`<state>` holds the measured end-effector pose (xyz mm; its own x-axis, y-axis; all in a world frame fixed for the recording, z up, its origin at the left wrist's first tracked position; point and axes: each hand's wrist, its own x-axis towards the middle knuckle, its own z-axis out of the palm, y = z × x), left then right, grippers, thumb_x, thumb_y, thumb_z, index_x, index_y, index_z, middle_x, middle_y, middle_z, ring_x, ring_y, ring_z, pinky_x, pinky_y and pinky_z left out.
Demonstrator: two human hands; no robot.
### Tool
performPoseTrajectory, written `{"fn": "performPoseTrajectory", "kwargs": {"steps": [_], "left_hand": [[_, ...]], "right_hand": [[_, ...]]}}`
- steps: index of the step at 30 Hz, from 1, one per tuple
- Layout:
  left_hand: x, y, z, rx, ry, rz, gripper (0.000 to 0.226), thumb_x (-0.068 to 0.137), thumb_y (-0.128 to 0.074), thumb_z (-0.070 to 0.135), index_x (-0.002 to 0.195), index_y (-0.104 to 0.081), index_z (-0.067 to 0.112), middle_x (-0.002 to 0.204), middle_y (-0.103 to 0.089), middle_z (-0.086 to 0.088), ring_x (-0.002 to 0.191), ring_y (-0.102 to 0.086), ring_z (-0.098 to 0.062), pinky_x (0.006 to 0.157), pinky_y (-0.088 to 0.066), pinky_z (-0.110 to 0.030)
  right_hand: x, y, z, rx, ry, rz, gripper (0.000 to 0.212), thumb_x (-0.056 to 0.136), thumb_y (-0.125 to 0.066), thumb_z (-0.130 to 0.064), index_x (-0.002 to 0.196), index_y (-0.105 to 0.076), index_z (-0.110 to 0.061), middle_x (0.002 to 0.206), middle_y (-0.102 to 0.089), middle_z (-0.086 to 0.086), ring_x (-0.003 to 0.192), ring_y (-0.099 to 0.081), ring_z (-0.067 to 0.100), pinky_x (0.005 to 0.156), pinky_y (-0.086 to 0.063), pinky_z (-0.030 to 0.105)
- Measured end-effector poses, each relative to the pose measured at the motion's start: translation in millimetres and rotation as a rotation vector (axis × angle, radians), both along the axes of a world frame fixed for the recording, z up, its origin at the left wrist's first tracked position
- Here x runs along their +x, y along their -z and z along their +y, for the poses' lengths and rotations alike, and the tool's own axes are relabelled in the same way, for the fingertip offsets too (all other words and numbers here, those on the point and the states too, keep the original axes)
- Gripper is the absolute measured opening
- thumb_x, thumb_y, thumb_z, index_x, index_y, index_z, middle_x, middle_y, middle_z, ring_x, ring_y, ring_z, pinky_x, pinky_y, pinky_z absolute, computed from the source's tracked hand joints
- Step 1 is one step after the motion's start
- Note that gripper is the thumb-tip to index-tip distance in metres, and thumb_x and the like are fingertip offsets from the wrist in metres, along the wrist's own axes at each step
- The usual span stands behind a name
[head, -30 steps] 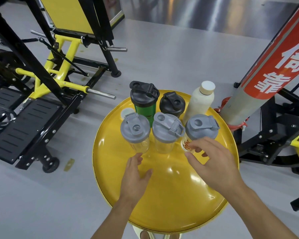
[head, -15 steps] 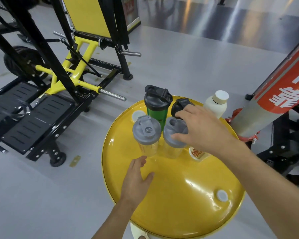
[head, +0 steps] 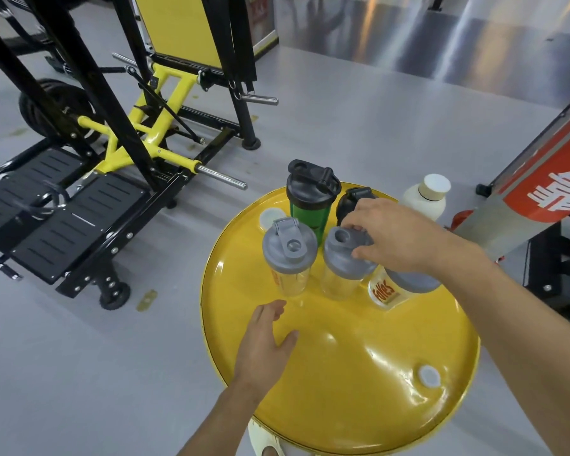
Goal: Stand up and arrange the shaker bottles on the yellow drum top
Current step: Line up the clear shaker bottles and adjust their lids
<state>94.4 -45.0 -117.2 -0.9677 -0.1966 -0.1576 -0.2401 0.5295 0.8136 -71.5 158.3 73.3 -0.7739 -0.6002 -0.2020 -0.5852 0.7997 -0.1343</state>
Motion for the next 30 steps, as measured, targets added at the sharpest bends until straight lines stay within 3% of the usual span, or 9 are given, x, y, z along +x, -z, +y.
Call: {"fn": "performPoseTrajectory", "kwargs": {"steps": [7, 15, 24, 30], "left_hand": [[3, 3, 0, 0.002, 0.015, -0.017, 0.054, 0.091, -0.073, 0.030, 0.140, -0.048, 0.030, 0.126, -0.050, 0.019, 0.122, -0.049, 0.004, 0.095, -0.046, -0.017], [4, 3, 1, 0.010, 0.012, -0.021, 0.053, 0.091, -0.073, 0.029, 0.139, -0.049, 0.031, 0.126, -0.051, 0.020, 0.122, -0.049, 0.004, 0.098, -0.048, -0.021], [-1, 2, 2, 0.006, 0.024, -0.025, 0.053, 0.092, -0.072, 0.030, 0.139, -0.048, 0.032, 0.125, -0.050, 0.021, 0.122, -0.048, 0.006, 0.093, -0.045, -0.013], [-3, 4, 4, 0.011, 0.030, -0.027, 0.053, 0.091, -0.073, 0.028, 0.139, -0.049, 0.030, 0.125, -0.051, 0.018, 0.121, -0.048, 0.006, 0.096, -0.046, -0.018]], "right_hand": [[-3, 1, 2, -0.031, -0.045, -0.066, 0.045, 0.087, -0.067, -0.015, 0.127, -0.061, -0.034, 0.118, -0.049, -0.006, 0.112, -0.044, 0.018, 0.094, -0.046, 0.040], [-8, 4, 5, -0.087, -0.091, -0.112, 0.045, 0.086, -0.064, -0.003, 0.116, -0.065, -0.036, 0.123, -0.044, -0.011, 0.117, -0.038, 0.011, 0.096, -0.044, 0.034], [-9, 8, 8, -0.138, -0.121, -0.145, 0.046, 0.085, -0.062, 0.001, 0.108, -0.067, -0.038, 0.129, -0.043, -0.012, 0.119, -0.039, 0.008, 0.095, -0.047, 0.035], [-9, 10, 11, -0.164, -0.107, -0.148, 0.045, 0.085, -0.060, 0.003, 0.103, -0.072, -0.036, 0.136, -0.044, -0.009, 0.123, -0.039, 0.007, 0.096, -0.047, 0.037]]}}
